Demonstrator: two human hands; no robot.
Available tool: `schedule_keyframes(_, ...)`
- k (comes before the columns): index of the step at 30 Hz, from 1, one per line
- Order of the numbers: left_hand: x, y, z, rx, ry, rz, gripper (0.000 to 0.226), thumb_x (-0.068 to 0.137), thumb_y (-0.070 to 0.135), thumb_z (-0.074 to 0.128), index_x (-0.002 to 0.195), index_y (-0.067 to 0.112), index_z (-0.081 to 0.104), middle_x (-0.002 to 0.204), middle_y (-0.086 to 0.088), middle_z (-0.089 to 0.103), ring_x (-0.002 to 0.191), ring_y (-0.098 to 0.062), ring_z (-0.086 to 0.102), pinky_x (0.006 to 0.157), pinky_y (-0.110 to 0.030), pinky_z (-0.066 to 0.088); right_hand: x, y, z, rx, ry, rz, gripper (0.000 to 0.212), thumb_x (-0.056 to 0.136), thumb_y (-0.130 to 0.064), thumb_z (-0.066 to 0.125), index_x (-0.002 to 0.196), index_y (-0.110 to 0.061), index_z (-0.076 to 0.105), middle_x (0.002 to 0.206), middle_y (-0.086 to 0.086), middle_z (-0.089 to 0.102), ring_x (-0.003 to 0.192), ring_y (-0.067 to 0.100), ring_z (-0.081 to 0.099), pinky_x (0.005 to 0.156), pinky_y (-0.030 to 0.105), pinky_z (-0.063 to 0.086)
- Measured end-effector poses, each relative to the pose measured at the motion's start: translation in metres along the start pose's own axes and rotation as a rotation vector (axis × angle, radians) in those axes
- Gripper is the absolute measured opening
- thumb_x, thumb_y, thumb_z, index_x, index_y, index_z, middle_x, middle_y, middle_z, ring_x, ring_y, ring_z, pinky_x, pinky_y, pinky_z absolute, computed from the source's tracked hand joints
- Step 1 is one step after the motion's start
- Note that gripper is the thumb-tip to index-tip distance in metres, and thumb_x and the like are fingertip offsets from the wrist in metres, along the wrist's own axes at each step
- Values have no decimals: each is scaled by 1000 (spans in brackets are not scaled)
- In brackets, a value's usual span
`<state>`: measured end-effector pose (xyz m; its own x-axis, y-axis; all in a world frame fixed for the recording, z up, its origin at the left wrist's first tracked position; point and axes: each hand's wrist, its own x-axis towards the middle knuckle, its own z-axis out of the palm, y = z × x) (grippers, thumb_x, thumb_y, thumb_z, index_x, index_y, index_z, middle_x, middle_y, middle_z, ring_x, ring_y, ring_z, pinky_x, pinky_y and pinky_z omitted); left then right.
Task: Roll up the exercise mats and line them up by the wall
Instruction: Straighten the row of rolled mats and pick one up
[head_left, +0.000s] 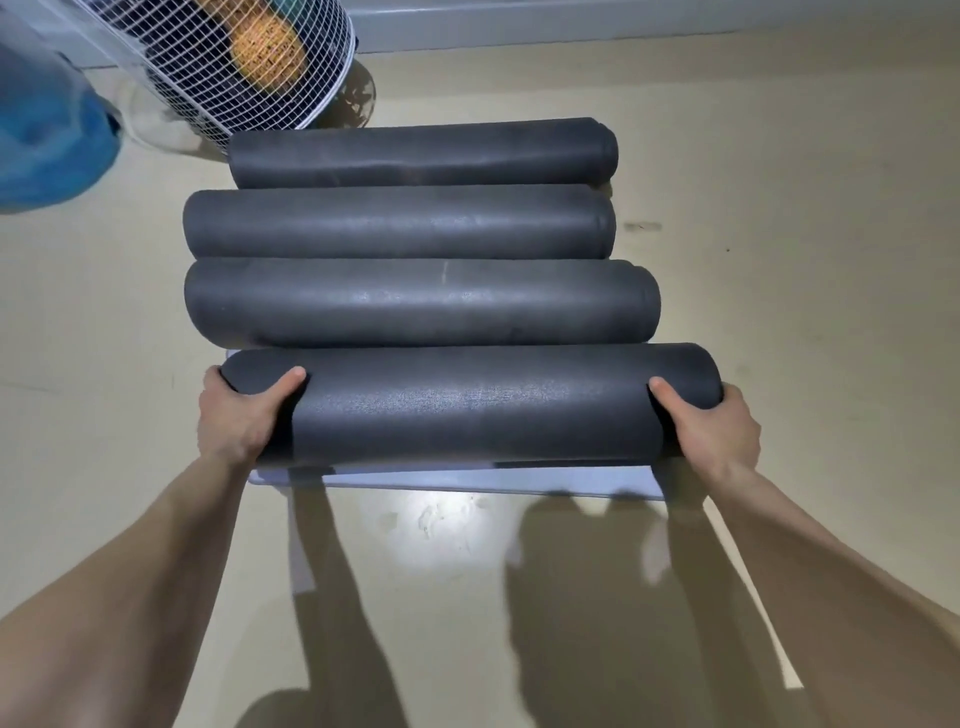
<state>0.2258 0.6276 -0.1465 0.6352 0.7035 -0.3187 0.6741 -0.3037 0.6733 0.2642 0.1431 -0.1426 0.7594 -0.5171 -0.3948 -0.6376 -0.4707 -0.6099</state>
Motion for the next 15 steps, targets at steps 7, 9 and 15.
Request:
schedule_keyframes(7,18,-9,1,63,25,172,102,46,77,84,124,19,51,127,-6,60,117,-32,61,101,-54,51,-1,1,12,-157,-103,-80,141,46,-71,91,154,-19,16,149,14,41,133,39,49,107,54,45)
schedule_keyframes(9,22,-12,2,70,39,219,100,46,75,86,122,19,52,125,-5,61,115,-30,61,99,-53,53,2,4,15,-240,-97,-81,145,51,-65,93,158,-19,6,152,20,32,139,43,40,111,54,40)
schedule_keyframes(15,19,-15,6,100,21,246,97,51,69,84,126,17,50,128,-9,54,119,-32,58,103,-52,50,8,-41,26,-820,-137,-694,146,50,-75,87,164,-28,9,166,18,16,150,40,17,122,57,19)
